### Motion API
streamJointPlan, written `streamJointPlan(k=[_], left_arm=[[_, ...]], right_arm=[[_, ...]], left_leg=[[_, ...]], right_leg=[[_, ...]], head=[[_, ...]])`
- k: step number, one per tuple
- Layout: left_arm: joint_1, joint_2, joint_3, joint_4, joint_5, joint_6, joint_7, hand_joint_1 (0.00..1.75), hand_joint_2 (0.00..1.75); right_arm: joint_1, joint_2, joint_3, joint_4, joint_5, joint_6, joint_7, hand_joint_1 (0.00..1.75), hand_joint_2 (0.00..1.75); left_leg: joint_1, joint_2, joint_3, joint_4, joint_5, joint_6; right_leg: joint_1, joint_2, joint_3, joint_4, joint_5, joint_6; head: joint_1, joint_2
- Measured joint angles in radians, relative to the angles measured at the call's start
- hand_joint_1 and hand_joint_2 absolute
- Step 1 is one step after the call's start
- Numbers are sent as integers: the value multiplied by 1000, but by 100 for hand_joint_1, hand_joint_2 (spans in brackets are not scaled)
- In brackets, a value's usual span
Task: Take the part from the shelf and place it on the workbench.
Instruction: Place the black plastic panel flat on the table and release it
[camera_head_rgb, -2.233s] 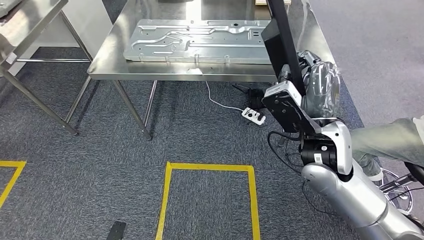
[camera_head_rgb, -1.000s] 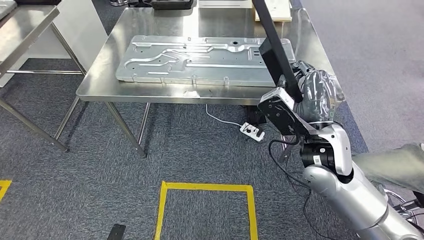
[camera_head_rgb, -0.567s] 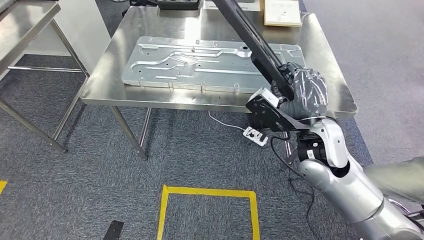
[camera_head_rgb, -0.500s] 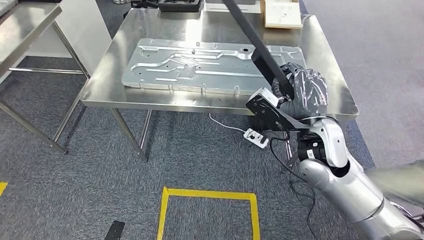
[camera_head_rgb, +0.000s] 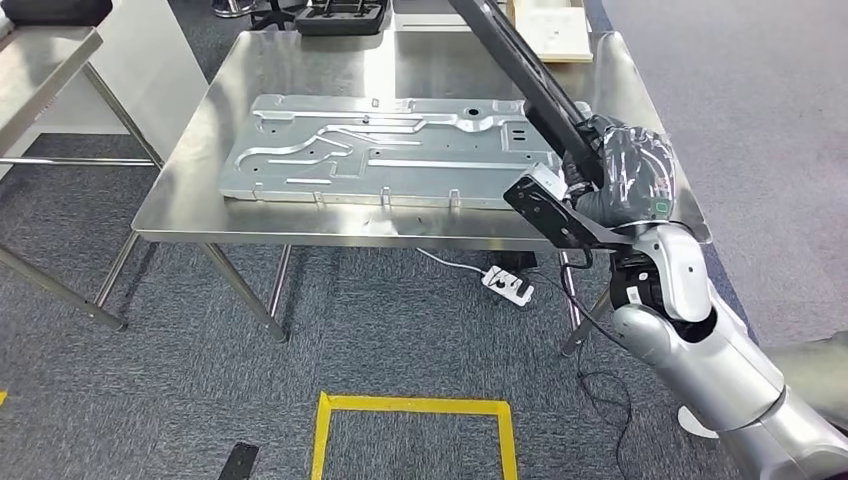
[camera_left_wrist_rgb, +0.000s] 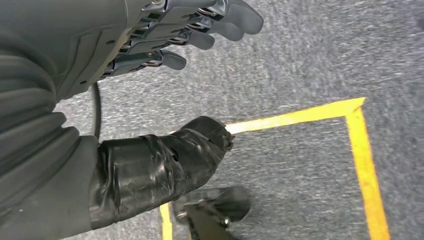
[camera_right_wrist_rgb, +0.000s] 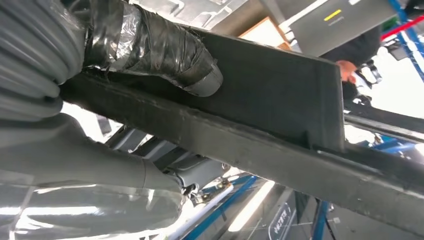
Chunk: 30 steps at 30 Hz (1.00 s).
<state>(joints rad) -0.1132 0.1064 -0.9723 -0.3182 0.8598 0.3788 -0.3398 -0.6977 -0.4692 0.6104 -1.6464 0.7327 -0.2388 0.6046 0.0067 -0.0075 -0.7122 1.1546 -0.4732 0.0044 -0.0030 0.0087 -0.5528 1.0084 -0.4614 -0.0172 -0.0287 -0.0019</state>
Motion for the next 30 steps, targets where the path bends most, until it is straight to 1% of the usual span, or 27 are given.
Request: streamJointPlan(k=[1, 2, 3, 5, 7, 8, 9, 11, 12, 13, 14, 15, 16, 17, 18, 19, 20, 21, 22, 23, 24, 25, 26, 27, 28, 29, 30], left_arm=[[0, 0, -1, 0, 0, -1, 0, 0, 175], [0, 0, -1, 0, 0, -1, 1, 0, 175], [1, 1, -2, 0, 0, -2, 2, 0, 175], [2, 1, -2, 0, -1, -4, 2, 0, 175], [2, 1, -2, 0, -1, -5, 2, 0, 175], [1, 1, -2, 0, -1, -6, 2, 0, 175], [0, 1, -2, 0, -1, -6, 2, 0, 175], [0, 1, -2, 0, -1, -8, 2, 0, 175], [1, 1, -2, 0, -2, -8, 3, 0, 175], [1, 2, -2, 0, -2, -9, 3, 0, 175], [1, 2, -2, 0, -2, -9, 3, 0, 175], [2, 2, -3, 0, -3, -9, 3, 0, 175], [1, 2, -3, 0, -4, -9, 3, 0, 175], [0, 2, -3, 0, -4, -8, 3, 0, 175], [-1, 2, -3, 0, -5, -8, 4, 0, 175], [-2, 2, -3, 0, -5, -7, 4, 0, 175], [-2, 2, -3, 0, -6, -7, 4, 0, 175], [-3, 3, -3, 0, -7, -6, 4, 0, 175], [-3, 3, -3, 0, -7, -6, 4, 0, 175], [-4, 4, -3, 0, -8, -6, 4, 0, 175], [-5, 4, -3, 0, -8, -6, 4, 0, 175], [-5, 5, -3, 0, -8, -6, 4, 0, 175], [-4, 5, -4, 0, -8, -6, 4, 0, 175], [-3, 5, -4, 0, -8, -6, 5, 0, 175], [-2, 6, -5, 0, -8, -5, 5, 0, 175], [0, 6, -5, 0, -8, -4, 6, 0, 175], [1, 6, -6, 0, -9, -2, 9, 0, 175]], right_arm=[[-1, -2, 0, 2, 1, 4, 2, 175, 175], [-2, -6, -1, 4, 1, 8, 3, 175, 175], [-3, -9, -2, 7, 1, 13, 4, 175, 175], [-5, -17, -2, 10, 2, 23, 7, 175, 175], [-7, -27, -4, 13, 2, 31, 11, 175, 175], [-8, -31, -7, 14, 3, 36, 14, 175, 175], [-9, -36, -9, 14, 4, 40, 16, 175, 175], [-9, -44, -12, 16, 4, 47, 20, 175, 175], [-8, -48, -12, 17, 4, 51, 21, 175, 175], [-6, -52, -12, 18, 5, 54, 21, 175, 175], [-6, -54, -12, 19, 5, 57, 21, 175, 175], [-5, -56, -12, 19, 5, 60, 19, 175, 175], [-5, -58, -12, 20, 5, 64, 17, 175, 175], [-5, -60, -12, 21, 5, 71, 15, 175, 175], [-4, -62, -11, 22, 5, 77, 12, 175, 175], [-3, -65, -11, 23, 5, 84, 9, 175, 175], [-2, -67, -11, 23, 5, 88, 7, 175, 175], [0, -68, -11, 23, 5, 89, 5, 175, 175], [0, -69, -11, 22, 5, 90, 4, 175, 175], [-1, -70, -11, 22, 5, 90, 4, 175, 175], [-2, -70, -11, 22, 5, 90, 4, 175, 175], [-3, -70, -11, 22, 5, 90, 3, 175, 175], [-4, -70, -11, 22, 5, 91, 3, 175, 175], [-3, -70, -11, 22, 5, 94, 3, 175, 175], [-3, -70, -11, 23, 5, 99, 2, 175, 175], [-3, -70, -11, 23, 3, 106, 2, 175, 175], [-3, -70, -11, 23, 2, 115, 2, 175, 175]], left_leg=[[-2, 0, 19, -64, 43, 4], [-5, 0, 35, -110, 68, 8], [-9, 0, 45, -137, 82, 13], [-14, 1, 56, -147, 75, 24], [-13, 1, 73, -155, 75, 37], [-13, 0, 84, -157, 72, 42], [-12, 0, 91, -158, 67, 47], [-13, 0, 103, -158, 55, 51], [-13, 0, 110, -157, 47, 51], [-13, 0, 119, -155, 39, 50], [-12, -1, 129, -153, 29, 48], [-11, -1, 139, -151, 19, 45], [-12, -2, 149, -146, 8, 42], [-13, -3, 154, -142, -1, 38], [-14, -4, 157, -140, -10, 32], [-15, -5, 158, -137, -15, 28], [-16, -6, 159, -137, -19, 23], [-15, -5, 160, -133, -23, 18], [-15, -5, 156, -117, -26, 15], [-14, -3, 140, -86, -32, 10], [-12, -2, 113, -38, -43, 5], [-11, -1, 77, 19, -59, 1], [-10, -1, 39, 73, -78, -3], [-8, -1, 6, 109, -92, -6], [-8, 0, -15, 118, -92, -6], [-7, 0, -20, 96, -73, -5], [-7, 0, -10, 45, -33, 0]], right_leg=[[1, 0, 10, 1, -9, 4], [1, 1, 16, 1, -16, 9], [1, 2, 20, 2, -22, 15], [-1, 3, 26, 8, -27, 28], [-4, 2, 21, 37, -36, 35], [-6, 1, 4, 73, -50, 37], [-7, 1, -29, 128, -68, 39], [-7, 1, -111, 247, -112, 44], [-8, 1, -144, 278, -126, 47], [-9, 0, -161, 277, -124, 49], [-10, 0, -162, 244, -100, 50], [-11, 0, -150, 187, -56, 52], [-11, -1, -137, 123, -4, 51], [-10, -1, -126, 72, 32, 47], [-8, -1, -118, 40, 59, 40], [-6, -1, -116, 28, 66, 31], [-5, 0, -112, 27, 62, 23], [-6, 0, -106, 25, 64, 16], [-7, 0, -98, 23, 60, 9], [-7, 0, -89, 21, 56, 3], [-7, -1, -81, 20, 51, -2], [-6, -1, -74, 19, 45, -6], [-5, -1, -67, 20, 38, -8], [-3, -1, -60, 20, 31, -9], [-2, 0, -51, 20, 22, -10], [0, 1, -41, 20, 14, -10], [2, 1, -28, 20, 5, -9]], head=[[0, 0], [1, 0], [1, 0], [2, 0], [3, 0], [4, 0], [5, 0], [6, 0], [6, 0], [6, 0], [7, 0], [7, 0], [7, 0], [7, 0], [7, 0], [8, 0], [8, 0], [8, 0], [8, 0], [7, 0], [7, 0], [6, 0], [6, 0], [6, 0], [6, 0], [6, 0], [6, 0]])
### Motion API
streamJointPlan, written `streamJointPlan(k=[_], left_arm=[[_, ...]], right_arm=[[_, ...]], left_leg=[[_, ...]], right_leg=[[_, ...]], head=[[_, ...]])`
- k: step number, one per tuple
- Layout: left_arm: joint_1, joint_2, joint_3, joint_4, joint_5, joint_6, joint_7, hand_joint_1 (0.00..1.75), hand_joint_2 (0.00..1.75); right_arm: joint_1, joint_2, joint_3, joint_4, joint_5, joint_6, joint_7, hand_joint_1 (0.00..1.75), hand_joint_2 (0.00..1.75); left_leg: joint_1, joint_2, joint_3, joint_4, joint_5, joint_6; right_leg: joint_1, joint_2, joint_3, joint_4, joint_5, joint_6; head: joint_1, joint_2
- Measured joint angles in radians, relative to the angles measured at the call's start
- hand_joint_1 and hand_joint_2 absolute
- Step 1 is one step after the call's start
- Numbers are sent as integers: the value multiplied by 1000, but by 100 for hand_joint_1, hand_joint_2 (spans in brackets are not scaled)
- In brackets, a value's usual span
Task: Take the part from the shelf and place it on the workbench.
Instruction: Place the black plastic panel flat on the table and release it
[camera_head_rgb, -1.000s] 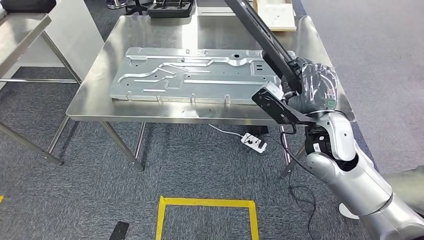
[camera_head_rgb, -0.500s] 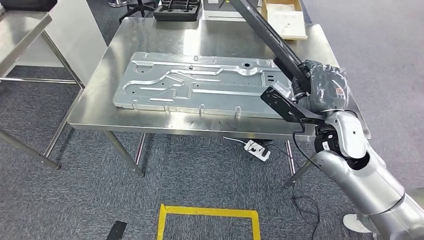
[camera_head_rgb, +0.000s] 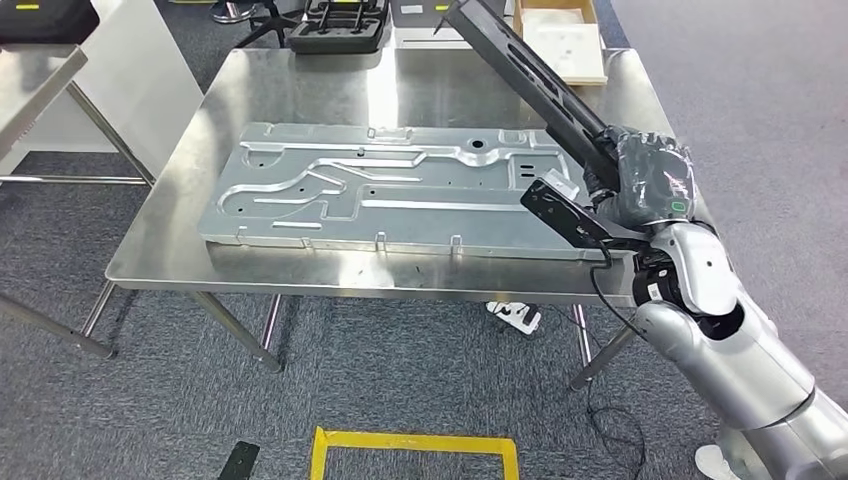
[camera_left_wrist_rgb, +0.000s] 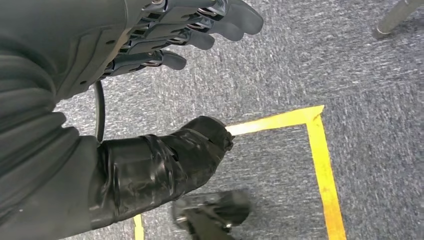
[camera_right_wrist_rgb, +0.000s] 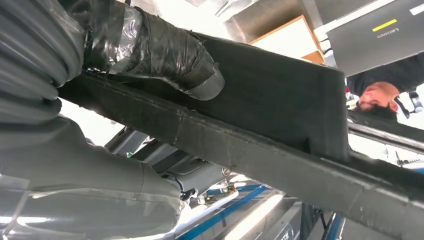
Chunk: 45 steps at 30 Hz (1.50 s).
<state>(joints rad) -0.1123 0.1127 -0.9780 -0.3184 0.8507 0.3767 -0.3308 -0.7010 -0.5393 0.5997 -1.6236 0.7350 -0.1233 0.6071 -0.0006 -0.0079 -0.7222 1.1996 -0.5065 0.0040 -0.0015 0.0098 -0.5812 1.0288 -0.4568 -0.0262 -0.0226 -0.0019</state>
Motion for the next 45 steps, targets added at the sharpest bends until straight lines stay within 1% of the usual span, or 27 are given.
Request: streamJointPlan(k=[1, 3, 5, 8, 10, 12, 13, 14, 16, 17, 18, 22, 24, 25, 27, 28, 29, 30, 32, 33, 34, 36, 39, 41, 43, 44, 45], left_arm=[[1, 2, 0, 0, -2, 2, 5, 0, 175], [1, 9, -2, 0, -8, 4, 22, 0, 175], [2, 21, -4, 0, -11, 7, 43, 0, 175], [3, 47, -4, 0, -10, 20, 64, 0, 175], [5, 70, -4, 0, -9, 35, 72, 0, 175], [8, 96, -4, -1, -2, 52, 77, 0, 175], [12, 108, -4, -3, 5, 62, 78, 0, 175], [16, 119, -4, -5, 13, 70, 79, 0, 175], [22, 140, -4, -11, 34, 84, 77, 0, 175], [24, 150, -2, -14, 49, 89, 74, 0, 175], [25, 157, 2, -16, 66, 93, 70, 0, 175], [30, 176, 29, -24, 110, 102, 55, 0, 175], [32, 180, 37, -28, 115, 103, 52, 0, 175], [32, 182, 41, -29, 115, 103, 51, 0, 175], [33, 185, 50, -31, 116, 103, 51, 0, 175], [35, 186, 53, -33, 117, 103, 51, 0, 175], [37, 186, 55, -35, 118, 103, 50, 0, 175], [39, 186, 57, -35, 121, 103, 49, 0, 175], [41, 186, 66, -37, 138, 102, 39, 0, 175], [42, 187, 74, -37, 151, 102, 31, 0, 175], [41, 188, 83, -37, 165, 103, 22, 0, 175], [40, 188, 101, -37, 192, 110, 4, 0, 175], [41, 186, 134, -37, 227, 117, -38, 0, 175], [43, 185, 156, -37, 239, 103, -71, 0, 175], [43, 185, 177, -37, 244, 71, -91, 0, 175], [44, 184, 187, -37, 244, 53, -94, 0, 175], [45, 183, 195, -37, 245, 36, -94, 0, 175]], right_arm=[[0, 0, 0, 0, -1, 11, 0, 175, 175], [-1, 0, 2, 2, 2, 34, -3, 175, 175], [1, 0, 6, 6, 8, 53, -8, 175, 175], [6, 0, 15, 14, 15, 67, -14, 175, 175], [9, -3, 18, 20, 17, 71, -17, 175, 175], [18, -7, 21, 25, 19, 75, -20, 175, 175], [25, -9, 24, 28, 20, 79, -21, 175, 175], [32, -11, 25, 31, 21, 84, -23, 175, 175], [41, -15, 27, 35, 22, 99, -25, 175, 175], [42, -18, 27, 39, 22, 109, -26, 175, 175], [42, -21, 28, 41, 22, 119, -26, 175, 175], [59, -33, 30, 50, 20, 142, -23, 175, 175], [62, -37, 30, 52, 20, 143, -22, 175, 175], [62, -39, 30, 53, 20, 143, -22, 175, 175], [64, -40, 31, 56, 20, 143, -23, 175, 175], [66, -41, 32, 57, 20, 144, -23, 175, 175], [68, -41, 34, 59, 20, 145, -23, 175, 175], [70, -41, 35, 60, 18, 148, -23, 175, 175], [71, -42, 36, 62, 10, 168, -21, 175, 175], [71, -43, 36, 64, 2, 182, -20, 175, 175], [72, -45, 36, 68, -6, 197, -19, 175, 175], [77, -48, 38, 79, -22, 219, -17, 175, 175], [88, -55, 43, 106, -39, 237, -12, 175, 175], [95, -62, 45, 132, -51, 247, -6, 175, 175], [108, -70, 48, 161, -65, 255, 0, 175, 175], [118, -72, 50, 174, -71, 256, 1, 175, 175], [126, -75, 52, 187, -75, 256, 1, 175, 175]], left_leg=[[-2, 0, 17, -66, 50, 7], [-9, 1, 49, -162, 104, 20], [-17, 0, 62, -183, 104, 28], [-11, 0, 87, -204, 106, 37], [-7, 1, 105, -214, 98, 44], [-7, 1, 119, -212, 82, 47], [-6, 0, 127, -209, 73, 46], [-4, -1, 137, -205, 62, 44], [0, -3, 156, -192, 35, 36], [0, -5, 161, -183, 22, 30], [-1, -6, 162, -175, 11, 23], [-2, -8, 157, -167, -5, 5], [0, -4, 140, -126, -27, -2], [1, -2, 113, -73, -48, -6], [2, 0, 29, 65, -86, -11], [2, 0, -9, 113, -89, -12], [2, 0, -30, 127, -73, -11], [2, 0, -33, 103, -40, -8], [1, -1, 8, -26, 52, 3], [-2, -1, 33, -88, 81, 8], [-5, -1, 51, -131, 94, 12], [-10, 0, 63, -156, 87, 17], [-3, 1, 76, -177, 89, 28], [-1, 2, 86, -187, 89, 37], [-2, 1, 90, -186, 84, 43], [-2, 0, 93, -185, 81, 44], [-2, -2, 96, -184, 77, 44]], right_leg=[[1, 0, 11, -1, -9, 1], [3, 1, 27, -2, -23, 6], [0, 3, 33, -5, -32, 17], [-1, 1, 31, 10, -51, 33], [-3, -1, -20, 100, -84, 39], [-7, -2, -105, 226, -112, 45], [-10, -2, -139, 260, -104, 49], [-13, -2, -155, 259, -77, 52], [-20, -4, -137, 161, 13, 58], [-21, -4, -119, 110, 44, 59], [-21, -4, -103, 68, 57, 55], [-16, 0, -89, 38, 37, 28], [-17, 0, -80, 36, 30, 16], [-18, 0, -74, 35, 26, 10], [-15, 0, -65, 34, 17, 4], [-13, 0, -59, 34, 12, 2], [-11, 0, -52, 34, 7, 1], [-9, 1, -43, 34, 1, 1], [-7, 2, -23, 33, -11, 3], [-6, 3, -16, 33, -16, 6], [-5, 4, -13, 31, -19, 10], [-4, 5, -12, 25, -21, 18], [-3, 2, -16, 38, -35, 33], [-4, 0, -59, 124, -77, 39], [-5, -1, -126, 242, -116, 42], [-6, -1, -149, 274, -117, 43], [-7, -1, -154, 269, -98, 43]], head=[[0, 0], [1, 0], [0, 0], [1, 0], [2, 0], [2, 0], [2, 0], [2, 0], [2, 0], [3, 0], [3, 0], [0, 0], [-2, 0], [-3, 0], [-5, 0], [-4, 0], [-5, 0], [-5, 0], [-4, 0], [-4, 0], [-4, 0], [-3, 0], [-3, 0], [-2, 0], [-2, 0], [-2, 0], [-2, 0]])
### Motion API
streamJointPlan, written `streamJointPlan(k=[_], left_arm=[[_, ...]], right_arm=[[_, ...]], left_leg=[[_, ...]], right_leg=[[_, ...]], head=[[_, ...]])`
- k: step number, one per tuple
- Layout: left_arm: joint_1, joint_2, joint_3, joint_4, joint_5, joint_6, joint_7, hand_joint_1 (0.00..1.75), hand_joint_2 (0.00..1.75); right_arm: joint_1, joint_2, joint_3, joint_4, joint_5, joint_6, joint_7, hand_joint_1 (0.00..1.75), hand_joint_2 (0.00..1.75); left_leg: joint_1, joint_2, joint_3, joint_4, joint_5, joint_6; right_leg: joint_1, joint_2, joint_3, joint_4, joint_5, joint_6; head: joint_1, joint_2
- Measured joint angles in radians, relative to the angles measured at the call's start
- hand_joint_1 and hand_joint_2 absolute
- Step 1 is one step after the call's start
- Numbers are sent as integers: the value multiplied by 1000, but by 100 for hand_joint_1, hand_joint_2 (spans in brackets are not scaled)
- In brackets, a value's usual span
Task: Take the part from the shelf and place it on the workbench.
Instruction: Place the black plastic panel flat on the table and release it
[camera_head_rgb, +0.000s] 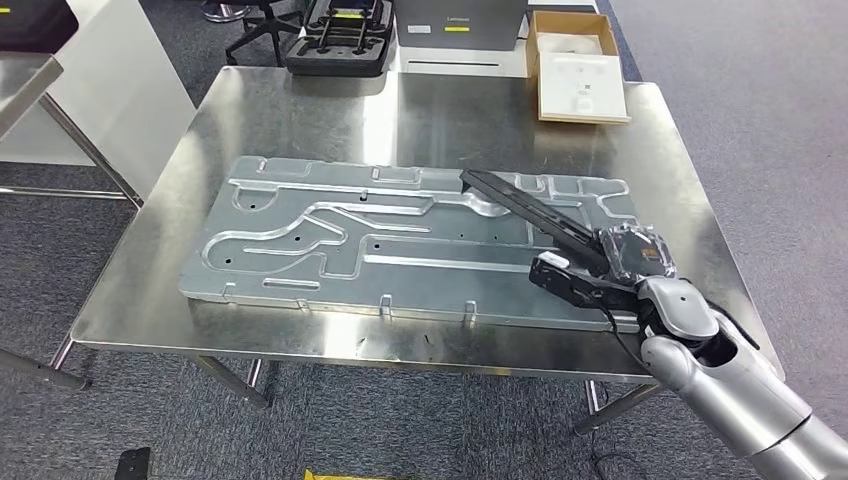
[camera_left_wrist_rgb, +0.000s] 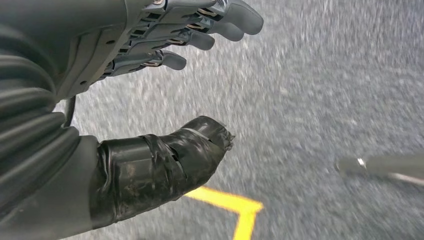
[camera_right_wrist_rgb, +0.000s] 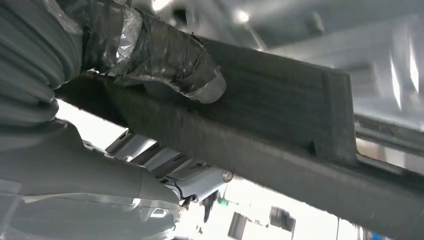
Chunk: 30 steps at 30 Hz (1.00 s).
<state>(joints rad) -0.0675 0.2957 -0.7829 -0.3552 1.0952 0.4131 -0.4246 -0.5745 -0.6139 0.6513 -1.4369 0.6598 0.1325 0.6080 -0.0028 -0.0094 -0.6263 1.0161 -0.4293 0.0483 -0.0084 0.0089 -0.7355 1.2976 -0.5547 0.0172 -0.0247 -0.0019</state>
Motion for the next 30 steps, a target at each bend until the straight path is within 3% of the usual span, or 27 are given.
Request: streamJointPlan(k=[2, 4, 6, 7, 9, 11, 13, 15, 16, 18, 20, 23, 25, 28, 30], left_arm=[[2, -3, 13, 0, 0, -25, 4, 0, 175], [2, -4, 24, 0, 0, -37, 8, 0, 175], [2, -5, 33, 0, 4, -42, 9, 0, 175], [2, -5, 36, 0, 9, -42, 9, 0, 175], [2, -6, 47, 0, 24, -38, 2, 0, 87], [0, -6, 62, 1, 36, -22, -5, 0, 0], [-1, -8, 74, 3, 40, 2, 4, 0, 0], [-1, -12, 81, 4, 40, 19, 29, 0, 0], [-1, -13, 83, 4, 39, 24, 41, 0, 0], [-1, -16, 87, 5, 35, 30, 58, 0, 0], [-3, -18, 92, 5, 35, 34, 70, 0, 0], [-4, -23, 96, 5, 36, 36, 86, 0, 0], [-4, -27, 97, 7, 36, 35, 93, 0, 0], [-7, -33, 97, 11, 34, 37, 98, 0, 0], [-8, -38, 97, 13, 32, 42, 105, 0, 0]], right_arm=[[8, -3, 1, 17, -3, -1, 0, 175, 175], [7, -7, 2, 28, -3, -3, 0, 87, 87], [8, -9, 2, 36, -3, -5, 0, 0, 0], [9, -10, 2, 39, -3, -5, 0, 0, 0], [11, -11, 2, 46, -4, -5, 2, 0, 0], [11, -11, 2, 49, -4, -8, 6, 0, 0], [11, -10, 2, 51, -3, -12, 10, 0, 0], [11, -10, 2, 55, 2, -25, 16, 0, 0], [11, -9, 2, 57, 8, -37, 19, 0, 0], [10, -9, 1, 59, 20, -68, 17, 0, 0], [8, -9, 0, 59, 25, -103, 5, 0, 0], [4, -3, -1, 47, 32, -145, -22, 0, 0], [-4, 4, -1, 30, 44, -163, -32, 0, 0], [-21, 18, 0, 0, 70, -181, -35, 0, 0], [-23, 30, 2, -17, 86, -188, -36, 0, 0]], left_leg=[[0, -1, 8, 8, -11, -5], [-2, -2, 10, 18, -22, -14], [-4, -2, 10, 21, -26, -22], [-4, -3, 11, 20, -25, -26], [-3, -1, 7, 31, -37, -36], [0, 1, -27, 105, -81, -47], [3, 2, -87, 229, -134, -56], [4, 2, -118, 285, -137, -59], [5, 2, -106, 256, -111, -58], [4, 2, -42, 121, -46, -51], [-1, 2, 5, 24, -18, -41], [-5, 2, 14, 3, -14, -26], [-1, 3, 21, -9, -7, -15], [0, 4, 25, -15, -3, -4], [0, 4, 25, -13, -3, -3]], right_leg=[[-2, -1, 39, -106, 72, -1], [-1, -1, 87, -212, 113, -5], [2, 0, 102, -237, 113, -13], [2, 1, 104, -240, 115, -18], [1, 1, 108, -247, 119, -29], [-2, 0, 111, -253, 122, -38], [-1, -1, 111, -253, 122, -40], [-1, -2, 111, -253, 122, -41], [-1, -1, 112, -253, 122, -41], [0, -1, 113, -253, 121, -39], [1, -1, 113, -253, 121, -32], [0, -1, 112, -256, 122, -15], [0, -3, 101, -229, 103, -7], [-1, -5, 29, -63, 15, -2], [-2, -5, -7, 18, -6, -1]], head=[[0, 0], [-1, 0], [-1, 0], [-1, 0], [-2, 0], [-4, 0], [-6, 0], [-6, 0], [-6, 0], [-6, 0], [-5, 0], [-4, 0], [-3, 0], [0, 0], [-1, 0]])
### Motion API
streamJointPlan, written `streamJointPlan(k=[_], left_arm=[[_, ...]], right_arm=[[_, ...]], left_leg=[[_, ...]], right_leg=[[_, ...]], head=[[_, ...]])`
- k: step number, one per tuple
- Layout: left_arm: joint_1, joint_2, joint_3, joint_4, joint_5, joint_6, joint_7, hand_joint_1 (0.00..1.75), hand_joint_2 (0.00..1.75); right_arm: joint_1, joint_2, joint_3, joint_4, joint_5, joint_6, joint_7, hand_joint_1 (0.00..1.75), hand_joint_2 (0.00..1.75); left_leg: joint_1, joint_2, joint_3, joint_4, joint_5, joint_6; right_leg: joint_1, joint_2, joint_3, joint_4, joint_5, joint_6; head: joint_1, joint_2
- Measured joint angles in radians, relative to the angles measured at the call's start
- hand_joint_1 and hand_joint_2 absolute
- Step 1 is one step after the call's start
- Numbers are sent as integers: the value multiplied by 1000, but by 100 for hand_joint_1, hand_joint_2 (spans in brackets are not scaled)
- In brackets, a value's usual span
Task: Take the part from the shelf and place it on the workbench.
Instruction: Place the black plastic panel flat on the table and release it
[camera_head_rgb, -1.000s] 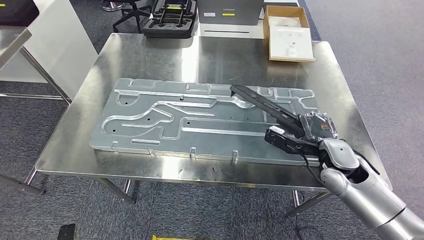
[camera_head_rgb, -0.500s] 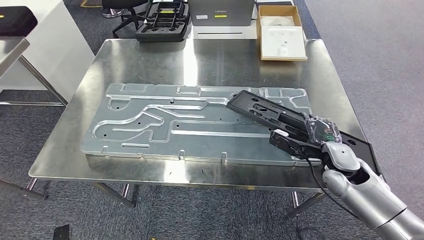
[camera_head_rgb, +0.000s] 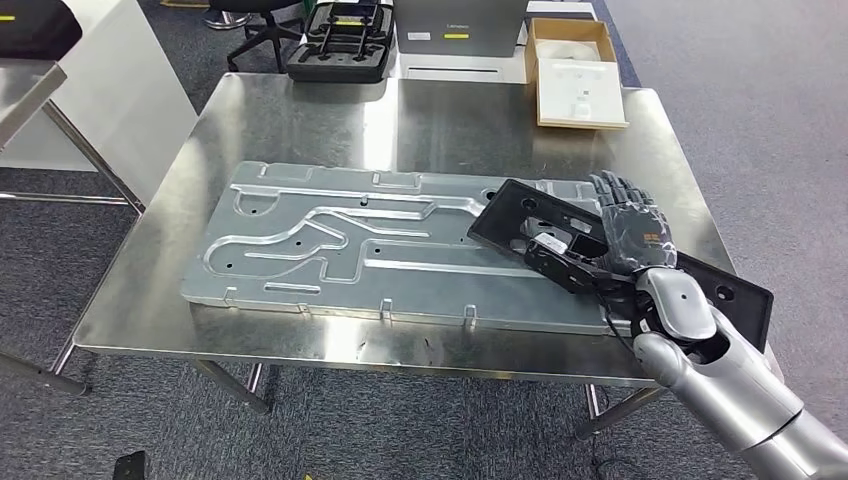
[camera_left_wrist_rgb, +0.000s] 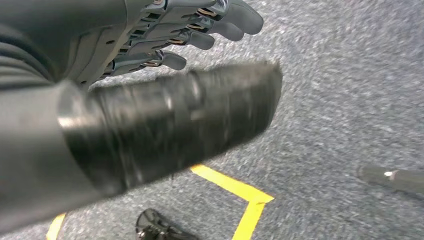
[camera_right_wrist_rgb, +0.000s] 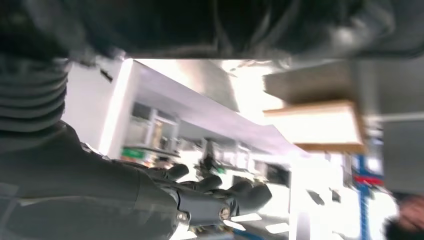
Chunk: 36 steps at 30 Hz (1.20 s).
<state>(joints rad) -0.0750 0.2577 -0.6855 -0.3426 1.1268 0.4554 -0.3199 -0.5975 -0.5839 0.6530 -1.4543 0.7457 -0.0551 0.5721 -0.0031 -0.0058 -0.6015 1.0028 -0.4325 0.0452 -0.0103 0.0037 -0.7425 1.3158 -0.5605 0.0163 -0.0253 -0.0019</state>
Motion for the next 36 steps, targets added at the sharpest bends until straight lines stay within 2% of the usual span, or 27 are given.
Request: streamJointPlan(k=[1, 3, 4, 5, 6, 8, 10, 12, 14, 15, 16, 17, 19, 21, 24, 25, 26, 27, 29, 30, 31, 32, 35, 36], left_arm=[[0, -3, 0, 1, -1, 2, 3, 0, 0], [0, -7, 0, 2, -3, 4, 6, 0, 0], [0, -8, 0, 3, -3, 5, 7, 0, 0], [0, -9, 0, 4, -4, 5, 8, 0, 0], [0, -10, 0, 5, -4, 5, 8, 0, 0], [1, -10, 0, 6, -4, 6, 9, 0, 0], [1, -11, 0, 7, -4, 6, 9, 0, 0], [0, -12, 0, 8, -4, 6, 10, 0, 0], [0, -14, 2, 11, -4, 11, 14, 0, 0], [1, -15, 2, 13, -4, 16, 18, 0, 0], [1, -17, 3, 14, -4, 21, 21, 0, 0], [1, -18, 3, 14, -4, 25, 25, 0, 0], [0, -19, 4, 15, -5, 29, 30, 0, 0], [-2, -19, 4, 16, -8, 30, 34, 0, 0], [-3, -20, 4, 17, -14, 30, 37, 0, 0], [-3, -20, 4, 17, -14, 31, 38, 0, 0], [-3, -21, 4, 17, -14, 30, 37, 0, 0], [-3, -21, 4, 17, -15, 30, 36, 0, 0], [-4, -22, 4, 17, -17, 29, 34, 0, 0], [-4, -23, 4, 17, -18, 29, 32, 0, 0], [-4, -24, 4, 17, -20, 29, 30, 0, 0], [-4, -26, 4, 17, -21, 29, 29, 0, 0], [-4, -29, 4, 18, -25, 34, 27, 0, 0], [-4, -29, 4, 19, -26, 35, 26, 0, 0]], right_arm=[[-1, 5, 1, -8, 5, -1, -1, 0, 0], [-6, 12, 2, -23, 10, -3, -1, 0, 0], [-11, 15, 2, -29, 11, -4, -1, 0, 0], [-15, 18, 2, -35, 12, -5, -1, 0, 0], [-18, 20, 2, -40, 12, -7, -1, 0, 0], [-19, 24, 2, -48, 12, -9, -1, 0, 0], [-21, 27, 2, -55, 12, -9, -1, 0, 0], [-24, 31, 2, -61, 13, -9, -1, 0, 0], [-25, 35, 2, -63, 14, -9, -3, 0, 0], [-25, 38, 3, -63, 15, -9, -6, 0, 0], [-25, 42, 5, -63, 17, -9, -10, 0, 0], [-25, 46, 6, -65, 20, -9, -14, 0, 0], [-27, 54, 8, -72, 24, -10, -21, 0, 0], [-32, 60, 10, -81, 26, -13, -27, 0, 0], [-39, 69, 15, -95, 27, -23, -36, 0, 0], [-40, 70, 16, -100, 29, -27, -38, 0, 0], [-41, 71, 17, -106, 33, -31, -40, 0, 0], [-43, 71, 17, -111, 38, -36, -41, 0, 0], [-44, 73, 20, -120, 51, -46, -42, 0, 0], [-44, 74, 21, -125, 58, -50, -42, 0, 0], [-43, 76, 22, -130, 64, -55, -42, 0, 0], [-43, 78, 22, -135, 71, -59, -42, 0, 0], [-44, 81, 23, -156, 80, -78, -41, 0, 0], [-45, 82, 23, -164, 74, -88, -41, 0, 0]], left_leg=[[0, -1, 0, 2, -1, -1], [2, -3, -1, 9, -5, -6], [0, -4, -4, 17, -9, -11], [-1, -5, -8, 22, -11, -16], [-3, -5, -11, 26, -12, -21], [-2, -5, -15, 27, -11, -29], [0, -4, -22, 45, -27, -39], [3, -2, -58, 128, -78, -51], [5, -2, -112, 249, -135, -58], [5, -2, -126, 284, -144, -59], [5, -2, -124, 284, -135, -59], [5, -2, -102, 248, -111, -57], [4, -2, -28, 114, -55, -49], [-1, -3, 14, 29, -30, -40], [-4, -2, 14, 14, -21, -25], [-2, -1, 14, 8, -14, -19], [0, 0, 14, 2, -8, -12], [2, 1, 12, -3, -2, -6], [1, 2, 1, -2, 5, 1], [0, 2, -6, -1, 9, 1], [0, 2, -13, 1, 12, 1], [0, 2, -19, 3, 16, 0], [0, 1, -37, 18, 23, -8], [-1, 0, -42, 22, 25, -13]], right_leg=[[-1, 0, 6, -11, 16, 0], [-3, 0, 65, -129, 78, -1], [-2, 0, 97, -194, 99, -3], [-1, 0, 119, -239, 111, -6], [1, 1, 128, -260, 113, -10], [3, 2, 128, -263, 114, -20], [1, 1, 129, -269, 119, -31], [0, -1, 130, -272, 123, -39], [1, -2, 128, -272, 124, -42], [2, -3, 127, -271, 125, -43], [2, -3, 126, -271, 125, -43], [2, -3, 125, -271, 126, -42], [3, -2, 125, -270, 128, -40], [4, -2, 122, -271, 132, -32], [3, -2, 119, -273, 138, -16], [3, -2, 116, -266, 129, -12], [4, -2, 108, -242, 106, -9], [4, -2, 92, -197, 71, -7], [2, -1, 48, -72, -7, -4], [1, -2, 34, -22, -28, -2], [0, -2, 35, -5, -30, 0], [-1, -2, 55, -25, -15, 0], [-1, -2, 170, -207, 49, -2], [1, -1, 191, -247, 58, -5]], head=[[0, 0], [0, 0], [0, 0], [0, 0], [0, 0], [-1, 0], [-3, 0], [-6, 0], [-8, 0], [-8, 0], [-8, 0], [-8, 0], [-8, 0], [-7, 0], [-7, 0], [-6, 0], [-6, 0], [-5, 0], [-5, 0], [-5, 0], [-5, 0], [-5, 0], [-5, 0], [-5, 0]])
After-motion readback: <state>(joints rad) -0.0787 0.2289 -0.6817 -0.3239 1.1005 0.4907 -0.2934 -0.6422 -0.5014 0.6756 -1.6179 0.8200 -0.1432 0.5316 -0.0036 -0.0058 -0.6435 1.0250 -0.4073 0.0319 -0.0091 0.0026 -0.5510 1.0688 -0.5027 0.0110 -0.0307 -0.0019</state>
